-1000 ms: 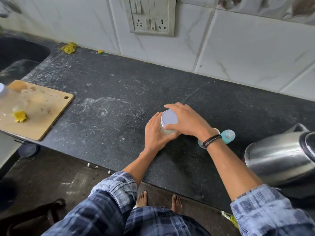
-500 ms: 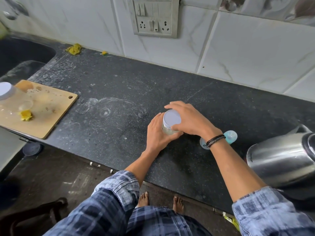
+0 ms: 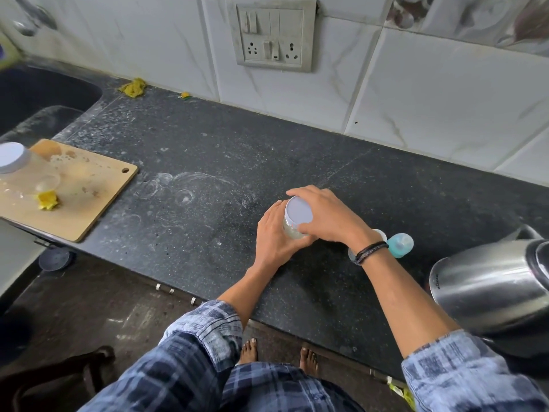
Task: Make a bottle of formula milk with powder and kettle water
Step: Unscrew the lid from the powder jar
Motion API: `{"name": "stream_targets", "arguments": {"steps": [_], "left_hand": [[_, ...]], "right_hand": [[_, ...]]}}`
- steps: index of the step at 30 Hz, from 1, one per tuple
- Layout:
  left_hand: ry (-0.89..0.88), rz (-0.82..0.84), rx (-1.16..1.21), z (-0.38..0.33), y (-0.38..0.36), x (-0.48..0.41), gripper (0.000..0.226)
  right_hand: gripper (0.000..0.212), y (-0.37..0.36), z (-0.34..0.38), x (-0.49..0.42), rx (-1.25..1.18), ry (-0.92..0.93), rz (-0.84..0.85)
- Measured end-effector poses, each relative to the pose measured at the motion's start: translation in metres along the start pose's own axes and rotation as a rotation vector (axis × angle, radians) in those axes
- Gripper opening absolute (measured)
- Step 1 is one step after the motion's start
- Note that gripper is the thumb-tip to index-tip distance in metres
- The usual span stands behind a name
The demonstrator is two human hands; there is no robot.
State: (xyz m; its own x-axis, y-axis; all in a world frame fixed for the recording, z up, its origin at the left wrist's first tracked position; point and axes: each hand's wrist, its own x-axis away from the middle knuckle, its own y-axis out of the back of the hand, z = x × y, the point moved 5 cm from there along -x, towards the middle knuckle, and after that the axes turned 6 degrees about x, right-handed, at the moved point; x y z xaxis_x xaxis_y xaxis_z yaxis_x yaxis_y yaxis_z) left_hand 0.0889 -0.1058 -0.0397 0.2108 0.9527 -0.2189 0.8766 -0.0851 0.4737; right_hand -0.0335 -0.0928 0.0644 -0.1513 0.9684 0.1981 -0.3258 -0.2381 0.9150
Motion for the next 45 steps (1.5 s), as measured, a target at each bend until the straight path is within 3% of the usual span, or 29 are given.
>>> {"name": "stream_targets", "arguments": {"steps": [2,16,29,33,45], "left_hand": [[0.0,0.009,-0.007,-0.002,0.001,0.0,0.094],[0.005,0.0,-0.006,0.001,-0.001,0.0,0.095],[-0.015,-0.013,-0.025,-0.001,-0.002,0.0,0.096],[-0.032,-0.03,-0.018,0.0,-0.003,0.0,0.092],[-0.046,-0.02,-0.041,0.004,-0.004,-0.004,0.088]], "right_hand": [[0.085,0.003,0.0,0.0,-0.018,0.025,0.02],[0.073,0.0,-0.003,-0.001,0.02,-0.028,-0.046],[0.09,0.002,-0.007,-0.003,-0.072,-0.005,-0.031],[0.081,-0.001,-0.006,-0.005,-0.019,-0.039,-0.054],[0.088,-0.002,-0.004,-0.012,-0.194,-0.03,-0.049]]}}
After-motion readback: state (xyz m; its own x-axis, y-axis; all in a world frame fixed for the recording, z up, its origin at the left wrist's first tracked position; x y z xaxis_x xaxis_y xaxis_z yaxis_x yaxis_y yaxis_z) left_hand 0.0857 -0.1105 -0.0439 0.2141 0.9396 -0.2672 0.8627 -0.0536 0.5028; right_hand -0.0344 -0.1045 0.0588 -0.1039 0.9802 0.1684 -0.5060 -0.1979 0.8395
